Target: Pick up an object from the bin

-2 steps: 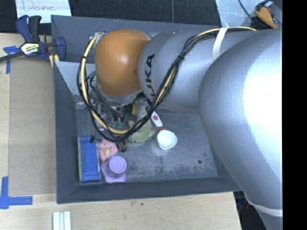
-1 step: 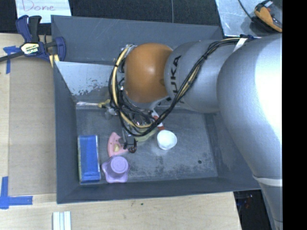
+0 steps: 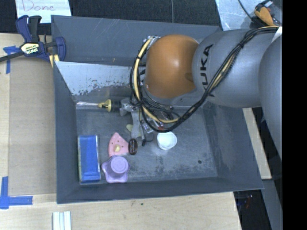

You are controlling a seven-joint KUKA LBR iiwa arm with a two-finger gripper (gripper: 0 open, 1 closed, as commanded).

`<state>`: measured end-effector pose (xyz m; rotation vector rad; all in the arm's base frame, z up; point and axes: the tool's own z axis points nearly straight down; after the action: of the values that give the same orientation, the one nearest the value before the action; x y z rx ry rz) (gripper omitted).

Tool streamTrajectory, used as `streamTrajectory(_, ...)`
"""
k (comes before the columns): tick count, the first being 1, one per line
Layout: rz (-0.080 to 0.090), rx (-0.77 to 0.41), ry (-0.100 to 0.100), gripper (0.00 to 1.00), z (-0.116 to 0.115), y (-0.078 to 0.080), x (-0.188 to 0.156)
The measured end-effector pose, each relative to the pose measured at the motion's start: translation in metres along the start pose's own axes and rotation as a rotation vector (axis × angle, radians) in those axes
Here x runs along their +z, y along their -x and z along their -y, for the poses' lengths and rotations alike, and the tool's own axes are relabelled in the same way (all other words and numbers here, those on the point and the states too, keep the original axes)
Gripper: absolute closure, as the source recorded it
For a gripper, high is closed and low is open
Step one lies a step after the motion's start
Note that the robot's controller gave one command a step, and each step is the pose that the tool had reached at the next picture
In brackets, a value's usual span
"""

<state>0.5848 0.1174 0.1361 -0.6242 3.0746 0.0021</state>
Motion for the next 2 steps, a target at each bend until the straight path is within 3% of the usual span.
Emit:
streamTrajectory(1,-0.008,-0.194,0.007,0.0,0.035,0.016,0.036)
streamTrajectory(2,-0.001,-0.53,0.007,0.0,0.062,0.017,0.065)
